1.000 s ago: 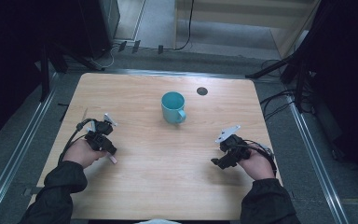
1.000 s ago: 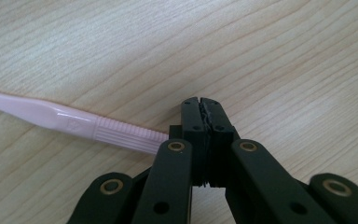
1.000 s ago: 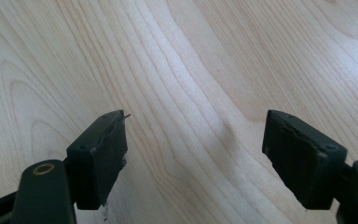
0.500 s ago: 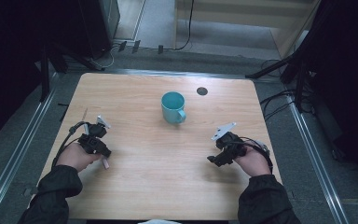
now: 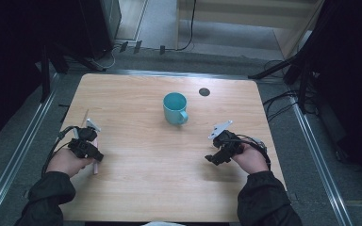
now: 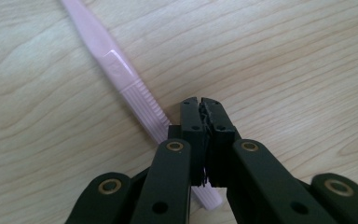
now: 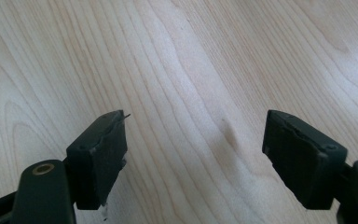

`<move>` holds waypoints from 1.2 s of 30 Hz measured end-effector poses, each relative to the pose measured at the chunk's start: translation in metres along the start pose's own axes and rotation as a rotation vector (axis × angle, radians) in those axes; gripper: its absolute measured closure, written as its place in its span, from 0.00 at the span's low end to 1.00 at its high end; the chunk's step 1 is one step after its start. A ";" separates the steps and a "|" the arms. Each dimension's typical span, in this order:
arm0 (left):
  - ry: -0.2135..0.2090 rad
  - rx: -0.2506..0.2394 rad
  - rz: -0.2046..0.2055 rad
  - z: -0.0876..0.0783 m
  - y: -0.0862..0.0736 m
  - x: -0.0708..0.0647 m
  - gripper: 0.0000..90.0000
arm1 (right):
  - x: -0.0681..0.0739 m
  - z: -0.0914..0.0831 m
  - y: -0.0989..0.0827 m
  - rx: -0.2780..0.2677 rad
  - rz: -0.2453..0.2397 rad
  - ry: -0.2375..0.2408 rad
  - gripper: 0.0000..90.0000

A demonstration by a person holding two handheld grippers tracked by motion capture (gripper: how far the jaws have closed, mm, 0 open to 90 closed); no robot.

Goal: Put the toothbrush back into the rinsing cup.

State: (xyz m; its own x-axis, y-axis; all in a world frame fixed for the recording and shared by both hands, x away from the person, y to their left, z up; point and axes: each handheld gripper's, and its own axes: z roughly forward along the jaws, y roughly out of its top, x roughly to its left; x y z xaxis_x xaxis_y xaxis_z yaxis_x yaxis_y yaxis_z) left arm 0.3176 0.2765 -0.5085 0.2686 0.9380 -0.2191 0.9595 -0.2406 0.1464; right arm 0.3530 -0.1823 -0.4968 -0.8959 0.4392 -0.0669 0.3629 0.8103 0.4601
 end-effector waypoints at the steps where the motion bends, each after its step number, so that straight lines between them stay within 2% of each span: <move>1: 0.002 -0.002 -0.007 -0.001 -0.002 0.003 0.98 | 0.000 0.000 0.001 -0.001 -0.003 0.003 0.25; 8: 0.003 -0.008 -0.055 -0.004 -0.009 0.013 0.98 | -0.001 0.003 0.006 -0.001 -0.013 0.011 0.25; 12: -0.003 -0.017 -0.059 -0.008 -0.010 0.014 0.97 | -0.001 0.004 0.007 0.000 -0.014 0.010 0.25; 15: -0.023 -0.032 -0.068 -0.011 -0.010 0.014 0.95 | -0.001 0.004 0.007 0.001 -0.017 0.012 0.25; 21: -0.008 -0.060 -0.106 -0.020 -0.007 0.020 0.89 | -0.001 0.004 0.007 0.005 -0.020 0.010 0.25; 27: 0.016 -0.067 -0.142 -0.021 -0.004 0.030 0.83 | 0.000 0.004 0.006 0.009 -0.017 0.011 0.25; 34: 0.043 -0.070 -0.150 -0.019 0.004 0.032 0.79 | 0.001 0.003 0.003 0.014 -0.014 0.009 0.25; 36: 0.037 -0.064 -0.149 -0.018 0.006 0.033 0.78 | 0.001 0.003 0.002 0.014 -0.010 0.010 0.25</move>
State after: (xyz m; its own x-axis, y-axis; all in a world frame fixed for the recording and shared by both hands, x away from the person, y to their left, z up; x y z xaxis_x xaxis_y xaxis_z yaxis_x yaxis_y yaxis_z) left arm 0.3306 0.3104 -0.4972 0.1190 0.9710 -0.2072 0.9808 -0.0825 0.1766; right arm 0.3538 -0.1790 -0.4982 -0.9021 0.4270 -0.0623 0.3573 0.8201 0.4469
